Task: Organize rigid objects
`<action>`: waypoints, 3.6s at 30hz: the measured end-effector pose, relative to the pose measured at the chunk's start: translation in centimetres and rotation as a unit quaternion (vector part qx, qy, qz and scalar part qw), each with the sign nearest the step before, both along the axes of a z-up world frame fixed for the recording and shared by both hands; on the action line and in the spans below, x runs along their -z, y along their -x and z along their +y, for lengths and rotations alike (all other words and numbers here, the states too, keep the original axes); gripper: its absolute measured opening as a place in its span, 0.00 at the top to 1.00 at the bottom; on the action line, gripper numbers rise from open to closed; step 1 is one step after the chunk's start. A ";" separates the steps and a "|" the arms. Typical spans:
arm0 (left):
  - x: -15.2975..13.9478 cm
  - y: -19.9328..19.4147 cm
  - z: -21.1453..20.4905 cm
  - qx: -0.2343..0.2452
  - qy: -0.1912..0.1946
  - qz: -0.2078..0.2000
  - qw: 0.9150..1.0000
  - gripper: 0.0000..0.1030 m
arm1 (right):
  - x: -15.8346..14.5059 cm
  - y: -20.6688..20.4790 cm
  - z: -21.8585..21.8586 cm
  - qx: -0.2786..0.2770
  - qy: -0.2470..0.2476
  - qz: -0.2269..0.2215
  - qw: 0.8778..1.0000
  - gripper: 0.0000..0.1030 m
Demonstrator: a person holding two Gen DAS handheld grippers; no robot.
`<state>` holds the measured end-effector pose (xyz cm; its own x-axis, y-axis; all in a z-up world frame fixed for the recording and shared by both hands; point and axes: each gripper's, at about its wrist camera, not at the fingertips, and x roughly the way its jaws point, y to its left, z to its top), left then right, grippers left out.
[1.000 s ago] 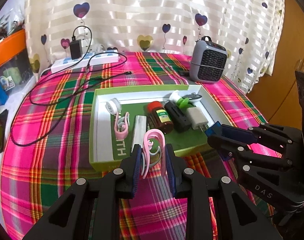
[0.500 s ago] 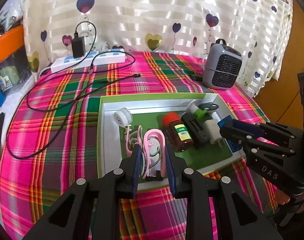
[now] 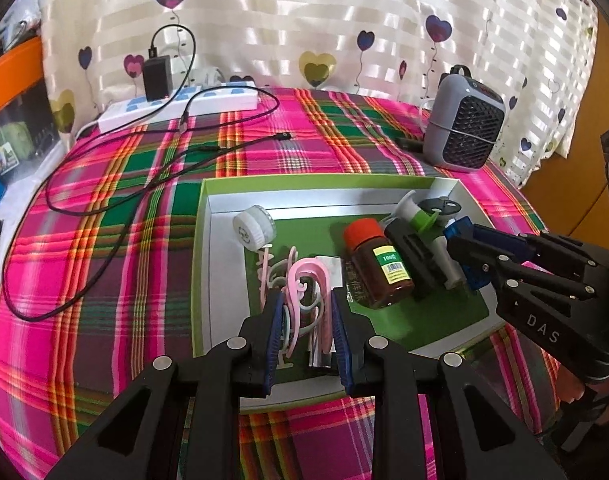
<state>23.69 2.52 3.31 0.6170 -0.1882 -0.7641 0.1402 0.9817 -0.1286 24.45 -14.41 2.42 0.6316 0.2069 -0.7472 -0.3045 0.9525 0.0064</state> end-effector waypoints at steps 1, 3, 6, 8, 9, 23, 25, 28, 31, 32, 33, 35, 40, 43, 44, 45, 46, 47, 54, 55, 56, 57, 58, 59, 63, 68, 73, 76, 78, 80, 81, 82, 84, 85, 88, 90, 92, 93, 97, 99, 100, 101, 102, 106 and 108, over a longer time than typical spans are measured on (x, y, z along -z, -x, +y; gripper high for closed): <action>0.0 0.0 0.0 0.000 0.000 0.000 1.000 0.78 | 0.1 -0.1 0.0 0.000 0.000 0.000 1.000 0.78; 0.0 0.0 -0.1 0.002 -0.001 0.001 1.000 0.78 | 0.1 -0.2 0.0 0.001 0.002 -0.001 1.000 0.78; 0.1 -0.1 -0.1 0.003 -0.005 -0.001 1.000 0.78 | 0.3 -0.3 0.0 0.004 0.000 0.000 1.000 0.78; 0.1 -0.1 -0.1 0.003 -0.005 0.000 1.000 0.78 | 0.3 -0.4 -0.1 0.004 -0.001 -0.002 1.000 0.78; 0.1 -0.1 -0.2 0.003 -0.005 0.000 1.000 0.78 | 0.3 -0.4 -0.1 0.004 0.000 -0.003 1.000 0.78; 0.1 -0.2 -0.2 0.003 -0.004 0.001 1.000 0.76 | 0.6 -0.6 -0.2 0.003 -0.007 0.005 1.000 0.78; 0.1 -0.3 -0.2 0.004 -0.004 0.000 1.000 0.75 | 0.6 -0.6 -0.2 0.003 -0.006 0.004 1.000 0.78; 0.1 -0.2 -0.2 0.005 -0.006 0.000 1.000 0.74 | 0.6 -0.6 -0.2 0.004 -0.008 0.005 1.000 0.78; 0.1 -0.2 -0.2 0.005 -0.007 0.000 1.000 0.73 | 0.6 -0.7 -0.3 0.007 -0.013 0.006 1.000 0.77; 0.1 -0.2 -0.2 0.005 -0.006 0.000 1.000 0.73 | 0.5 -0.7 -0.3 0.007 -0.014 0.006 1.000 0.76; 0.1 -0.2 -0.2 0.005 -0.006 0.000 1.000 0.73 | 0.5 -0.7 -0.4 0.007 -0.015 0.006 1.000 0.76; 0.1 -0.2 -0.3 0.005 -0.007 0.000 1.000 0.73 | 0.5 -0.7 -0.4 0.008 -0.016 0.005 1.000 0.73; 0.1 -0.3 -0.3 0.005 -0.004 0.001 1.000 0.71 | 0.6 -0.6 -0.4 0.010 -0.017 0.006 1.000 0.63; 0.1 -0.1 -0.2 0.003 -0.004 0.001 1.000 0.70 | 0.6 -0.5 -0.5 0.012 -0.021 0.004 1.000 0.60; 0.1 -0.1 -0.2 0.001 -0.005 0.001 1.000 0.70 | 0.5 -0.4 -0.5 0.012 -0.026 0.002 1.000 0.60; 0.1 0.0 -0.2 0.001 -0.005 0.002 1.000 0.70 | 0.5 -0.3 -0.5 0.010 -0.029 0.001 1.000 0.60; 0.1 0.1 -0.2 0.000 -0.007 0.002 1.000 0.70 | 0.5 -0.2 -0.5 0.009 -0.032 0.000 0.999 0.60; 0.0 0.2 -0.2 -0.001 -0.009 0.001 1.000 0.70 | 0.5 0.0 -0.5 0.009 -0.034 -0.002 0.999 0.60; -0.5 1.2 -0.5 -0.013 -0.008 -0.009 1.000 0.70 | 0.1 1.0 -0.4 0.017 -0.039 -0.012 0.999 0.60; -0.7 1.3 -0.5 -0.015 -0.010 -0.012 1.000 0.70 | -0.1 1.3 -0.4 0.018 -0.041 -0.017 0.999 0.60; -0.8 1.6 -0.5 -0.018 -0.012 -0.014 1.000 0.70 | -0.2 1.5 -0.4 0.019 -0.044 -0.020 0.999 0.60; -1.0 1.9 -0.5 -0.020 -0.011 -0.018 1.000 0.70 | -0.3 1.8 -0.5 0.021 -0.047 -0.022 0.998 0.60; -1.1 2.2 -0.5 -0.020 -0.008 -0.019 1.000 0.70 | -0.5 2.0 -0.5 0.021 -0.049 -0.025 0.998 0.60; -1.2 2.4 -0.5 -0.020 -0.006 -0.019 1.000 0.70 | -0.7 2.3 -0.6 0.023 -0.049 -0.026 0.998 0.60; -1.5 3.9 -1.0 -0.022 -0.013 -0.025 0.999 0.70 | -1.3 3.7 -0.6 0.028 -0.050 -0.039 0.998 0.60; -1.8 5.8 -1.5 -0.020 -0.014 -0.026 0.999 0.70 | -1.8 5.9 -0.3 0.030 -0.045 -0.047 0.997 0.60; -1.6 8.0 -2.1 -0.021 -0.026 -0.028 0.999 0.70 | -1.3 7.8 0.0 0.027 -0.041 -0.038 0.998 0.60; -1.2 9.1 -2.5 -0.019 -0.033 -0.025 0.999 0.70 | -0.8 8.7 0.0 0.030 -0.035 -0.029 0.999 0.60; -0.7 9.8 -2.6 -0.023 -0.033 -0.017 0.999 0.70 | -0.2 9.3 0.1 0.030 -0.032 -0.021 0.999 0.60; -0.2 10.5 -2.6 -0.024 -0.032 -0.013 0.999 0.70 | 0.2 9.9 0.0 0.030 -0.031 -0.015 0.999 0.60; 0.1 10.8 -2.7 -0.026 -0.033 -0.009 0.999 0.70 | 0.4 10.2 0.0 0.031 -0.030 -0.013 0.999 0.60; 0.4 10.9 -2.8 -0.027 -0.034 -0.003 0.999 0.70 | 0.6 10.5 0.0 0.032 -0.029 -0.011 0.999 0.60; 1.1 11.5 -3.2 -0.022 -0.036 0.007 0.999 0.70 | 1.0 10.9 0.0 0.033 -0.026 -0.004 0.999 0.60; 1.3 11.7 -3.3 -0.022 -0.037 0.009 0.999 0.70 | 1.1 11.1 -0.1 0.035 -0.026 -0.001 0.999 0.60; 1.6 12.4 -3.6 -0.022 -0.041 0.010 0.999 0.70 | 1.4 11.9 -0.2 0.042 -0.028 0.001 0.999 0.60; 1.7 12.9 -3.8 -0.018 -0.047 0.011 0.999 0.70 | 1.8 12.3 -0.3 0.045 -0.027 0.008 0.999 0.60; 1.8 13.2 -3.9 -0.019 -0.048 0.011 0.999 0.70 | 2.0 12.8 -0.4 0.047 -0.024 0.009 0.999 0.60; 1.9 13.4 -4.0 -0.018 -0.049 0.011 0.999 0.70 | 2.1 13.0 -0.5 0.047 -0.024 0.009 0.999 0.60; 1.9 14.1 -4.3 -0.020 -0.060 0.007 0.998 0.70 | 2.3 13.7 -0.8 0.050 -0.023 0.010 0.998 0.60; 2.0 14.4 -4.6 -0.018 -0.064 0.006 0.998 0.70 | 2.4 14.0 -1.0 0.051 -0.024 0.009 0.998 0.60; 2.0 14.5 -4.7 -0.017 -0.067 0.005 0.998 0.70 | 2.5 14.0 -1.0 0.051 -0.025 0.010 0.998 0.60; 2.0 14.6 -4.7 -0.016 -0.067 0.005 0.998 0.70 | 2.7 14.2 -1.1 0.054 -0.025 0.012 0.998 0.60; 2.0 14.7 -4.7 -0.018 -0.066 0.004 0.998 0.70 | 2.8 14.2 -1.2 0.057 -0.024 0.013 0.998 0.60; 2.1 15.1 -4.7 -0.026 -0.061 0.002 0.998 0.70 | 3.1 14.5 -1.5 0.062 -0.026 0.019 0.998 0.60; 2.1 15.2 -4.8 -0.030 -0.063 0.001 0.998 0.70 | 3.1 14.6 -1.7 0.064 -0.026 0.021 0.997 0.60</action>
